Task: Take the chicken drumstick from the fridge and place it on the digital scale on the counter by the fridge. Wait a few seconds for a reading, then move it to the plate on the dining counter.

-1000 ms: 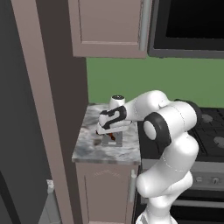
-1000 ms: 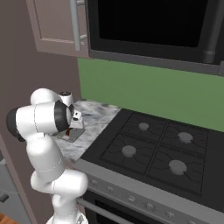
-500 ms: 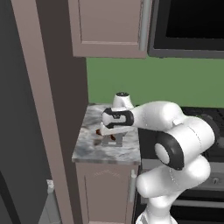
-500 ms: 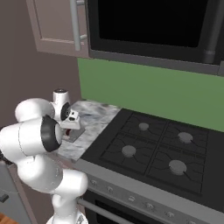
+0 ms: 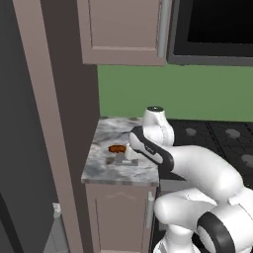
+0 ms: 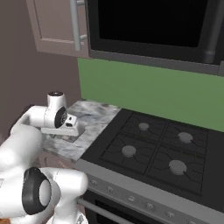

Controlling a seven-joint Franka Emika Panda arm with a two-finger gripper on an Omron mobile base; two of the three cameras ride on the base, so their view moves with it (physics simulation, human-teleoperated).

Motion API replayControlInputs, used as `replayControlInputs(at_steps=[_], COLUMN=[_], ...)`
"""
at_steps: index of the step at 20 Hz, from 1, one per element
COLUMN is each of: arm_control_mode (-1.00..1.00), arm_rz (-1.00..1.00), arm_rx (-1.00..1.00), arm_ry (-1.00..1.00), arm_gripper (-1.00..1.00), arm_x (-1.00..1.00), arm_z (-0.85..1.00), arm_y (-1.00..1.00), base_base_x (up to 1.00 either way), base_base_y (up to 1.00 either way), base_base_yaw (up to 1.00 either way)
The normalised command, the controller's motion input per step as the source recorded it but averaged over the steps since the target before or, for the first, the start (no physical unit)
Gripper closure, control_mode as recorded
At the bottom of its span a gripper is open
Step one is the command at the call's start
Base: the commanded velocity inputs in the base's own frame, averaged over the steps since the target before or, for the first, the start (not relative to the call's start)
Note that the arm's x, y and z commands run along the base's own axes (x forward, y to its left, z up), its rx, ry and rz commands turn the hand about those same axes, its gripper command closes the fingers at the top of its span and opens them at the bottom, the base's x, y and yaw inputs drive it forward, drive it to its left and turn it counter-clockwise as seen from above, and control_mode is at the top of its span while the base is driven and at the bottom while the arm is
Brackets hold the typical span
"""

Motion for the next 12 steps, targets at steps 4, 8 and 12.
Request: replayControlInputs(at_steps=[4,8,12], arm_control_mode=[-1.0,-1.0,-1.0], arm_rz=[0.0,0.0,0.0], arm_rx=[0.0,-0.02,-0.01], arm_ry=[0.0,0.0,-0.02], arm_gripper=[-1.0,-1.0,-1.0], arm_x=[-0.74,-0.71,-0.24], arm_z=[0.82,0.89,0.28], arm_y=[-0.21,-0.08,0.0], base_base_x=[0.0,0.0,0.0], base_base_y=[0.0,0.0,0.0], base_base_yaw=[0.0,0.0,0.0])
